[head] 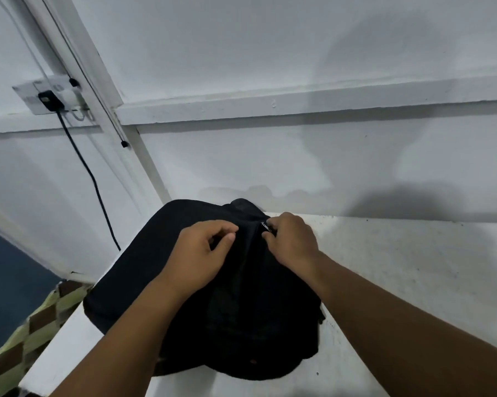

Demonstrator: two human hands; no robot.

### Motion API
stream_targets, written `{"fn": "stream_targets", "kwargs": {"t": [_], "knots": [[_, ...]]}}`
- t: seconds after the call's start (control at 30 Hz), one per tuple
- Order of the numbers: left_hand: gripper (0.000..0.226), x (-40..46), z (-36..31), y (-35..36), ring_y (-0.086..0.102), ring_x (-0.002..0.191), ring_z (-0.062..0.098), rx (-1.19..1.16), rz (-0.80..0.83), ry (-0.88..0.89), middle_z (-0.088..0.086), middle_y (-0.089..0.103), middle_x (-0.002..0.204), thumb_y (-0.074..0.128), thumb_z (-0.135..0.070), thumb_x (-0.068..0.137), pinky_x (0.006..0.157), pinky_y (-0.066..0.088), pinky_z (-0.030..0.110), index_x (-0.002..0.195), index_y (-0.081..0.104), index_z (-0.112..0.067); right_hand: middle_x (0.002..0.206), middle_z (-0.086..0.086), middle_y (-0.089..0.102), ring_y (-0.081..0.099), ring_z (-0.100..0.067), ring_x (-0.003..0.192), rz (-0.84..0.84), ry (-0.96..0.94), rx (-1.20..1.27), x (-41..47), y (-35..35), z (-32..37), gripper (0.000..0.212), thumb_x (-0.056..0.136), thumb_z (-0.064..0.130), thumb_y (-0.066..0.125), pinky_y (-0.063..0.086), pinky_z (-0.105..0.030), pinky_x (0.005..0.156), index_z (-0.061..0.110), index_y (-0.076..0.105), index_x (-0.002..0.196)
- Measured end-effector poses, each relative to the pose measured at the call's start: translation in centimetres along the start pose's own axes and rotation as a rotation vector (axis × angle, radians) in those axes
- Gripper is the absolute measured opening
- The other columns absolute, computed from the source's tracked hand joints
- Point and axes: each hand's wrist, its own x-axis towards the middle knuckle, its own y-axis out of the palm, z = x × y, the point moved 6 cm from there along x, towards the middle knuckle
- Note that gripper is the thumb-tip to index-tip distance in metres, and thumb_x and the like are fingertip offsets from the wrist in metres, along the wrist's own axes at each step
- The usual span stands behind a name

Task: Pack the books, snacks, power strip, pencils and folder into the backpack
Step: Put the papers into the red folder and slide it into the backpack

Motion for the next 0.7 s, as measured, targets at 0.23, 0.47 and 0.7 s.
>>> {"fn": "stream_targets", "kwargs": {"t": [0.23,0.47,0.7], "knots": [[0.018,5.9,2.5,0.9,0.057,0.097,-0.011,0.09,0.165,0.173,-0.018,0.071,0.103,0.062,-0.018,0.096,0.088,0.037,0.004,0.108,0.075,-0.023,0.09,0.001,0.067,0.061,-0.023,0.086,-0.065,0.076,-0.044,0.2,0.4,-0.3,0.018,0.095,0.024,0.05,0.045,-0.033,0.071,0.021,0.067,0.093],[0.032,12.1,4.0,8.2,0.056,0.117,0.006,0.233,0.704,0.103,-0.017,0.064,0.124,0.05,-0.042,0.097,0.105,0.041,0.034,0.124,0.065,-0.035,0.099,-0.004,0.067,0.061,-0.029,0.089,-0.126,-0.048,-0.219,-0.3,-2.0,2.0,0.017,0.097,0.018,0.047,0.04,-0.037,0.076,0.015,0.062,0.103],[0.007,12.9,6.5,9.6,0.067,0.066,0.002,-0.175,0.771,-0.113,-0.002,0.075,0.078,0.073,-0.014,0.088,0.059,0.048,0.012,0.083,0.077,-0.017,0.089,-0.003,0.068,0.059,-0.028,0.078,-0.16,-0.039,-0.24,-1.1,-0.7,1.4,0.017,0.085,0.006,0.054,0.028,-0.028,0.068,0.014,0.066,0.094]]}}
